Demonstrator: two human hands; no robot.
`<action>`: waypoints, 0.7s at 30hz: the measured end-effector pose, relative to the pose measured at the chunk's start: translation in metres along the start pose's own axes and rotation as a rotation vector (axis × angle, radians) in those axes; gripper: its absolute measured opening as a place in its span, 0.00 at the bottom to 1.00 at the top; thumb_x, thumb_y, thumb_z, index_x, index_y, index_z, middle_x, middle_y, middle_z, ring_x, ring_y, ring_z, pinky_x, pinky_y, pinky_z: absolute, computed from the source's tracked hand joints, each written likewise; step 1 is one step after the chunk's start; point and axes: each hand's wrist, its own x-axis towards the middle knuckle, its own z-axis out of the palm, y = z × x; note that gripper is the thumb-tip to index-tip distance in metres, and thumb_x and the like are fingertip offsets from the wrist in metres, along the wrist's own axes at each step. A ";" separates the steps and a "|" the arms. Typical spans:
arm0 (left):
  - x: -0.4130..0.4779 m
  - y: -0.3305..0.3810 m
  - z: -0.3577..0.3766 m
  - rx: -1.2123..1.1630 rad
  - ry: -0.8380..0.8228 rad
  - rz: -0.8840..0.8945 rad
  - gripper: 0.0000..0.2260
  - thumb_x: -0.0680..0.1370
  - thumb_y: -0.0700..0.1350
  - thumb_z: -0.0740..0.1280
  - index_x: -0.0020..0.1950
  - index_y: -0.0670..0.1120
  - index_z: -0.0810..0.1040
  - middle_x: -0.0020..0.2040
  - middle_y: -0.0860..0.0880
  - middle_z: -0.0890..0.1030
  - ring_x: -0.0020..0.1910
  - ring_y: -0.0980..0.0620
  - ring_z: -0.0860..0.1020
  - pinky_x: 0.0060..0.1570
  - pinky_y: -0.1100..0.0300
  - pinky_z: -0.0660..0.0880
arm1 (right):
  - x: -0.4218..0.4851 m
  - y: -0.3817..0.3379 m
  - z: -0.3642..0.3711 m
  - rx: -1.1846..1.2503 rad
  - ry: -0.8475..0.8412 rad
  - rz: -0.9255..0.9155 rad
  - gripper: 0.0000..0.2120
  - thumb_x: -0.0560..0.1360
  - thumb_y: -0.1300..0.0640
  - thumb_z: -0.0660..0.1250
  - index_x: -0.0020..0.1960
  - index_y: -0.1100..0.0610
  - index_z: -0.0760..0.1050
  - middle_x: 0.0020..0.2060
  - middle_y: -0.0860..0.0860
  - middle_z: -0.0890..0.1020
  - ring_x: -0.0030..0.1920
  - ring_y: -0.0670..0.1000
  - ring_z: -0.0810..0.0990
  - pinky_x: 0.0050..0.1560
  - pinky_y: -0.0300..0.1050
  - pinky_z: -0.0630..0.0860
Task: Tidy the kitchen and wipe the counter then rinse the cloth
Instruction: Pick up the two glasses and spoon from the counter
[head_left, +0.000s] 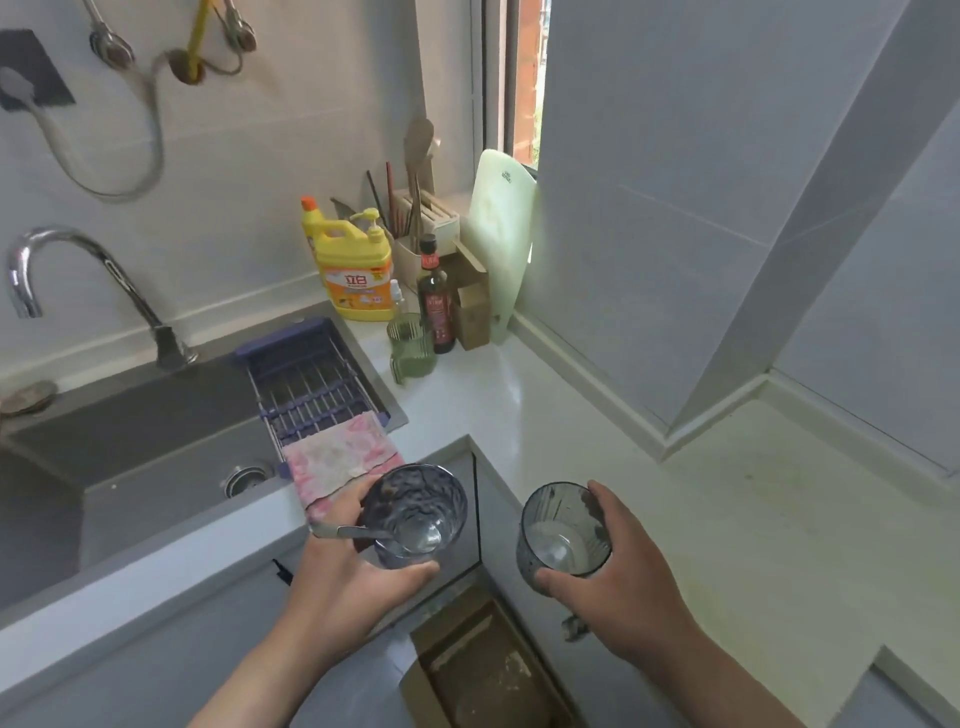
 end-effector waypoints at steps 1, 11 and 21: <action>0.009 -0.003 0.004 0.009 -0.019 -0.007 0.34 0.57 0.44 0.82 0.57 0.65 0.75 0.53 0.63 0.80 0.52 0.63 0.80 0.54 0.61 0.76 | 0.007 0.001 -0.001 0.000 0.017 0.009 0.52 0.56 0.38 0.77 0.75 0.39 0.57 0.68 0.36 0.67 0.66 0.43 0.68 0.57 0.55 0.80; 0.117 -0.012 0.048 0.054 -0.242 0.022 0.34 0.60 0.38 0.81 0.58 0.56 0.69 0.53 0.57 0.78 0.47 0.67 0.79 0.44 0.75 0.74 | 0.044 0.009 -0.006 0.005 0.221 0.167 0.45 0.59 0.41 0.79 0.69 0.37 0.59 0.64 0.41 0.70 0.63 0.46 0.70 0.61 0.47 0.74; 0.260 -0.041 0.085 -0.039 -0.469 0.101 0.29 0.62 0.39 0.80 0.53 0.60 0.70 0.46 0.62 0.82 0.46 0.64 0.81 0.49 0.66 0.76 | 0.123 -0.023 0.024 -0.023 0.384 0.345 0.50 0.59 0.39 0.75 0.75 0.43 0.56 0.68 0.42 0.66 0.52 0.59 0.82 0.50 0.52 0.82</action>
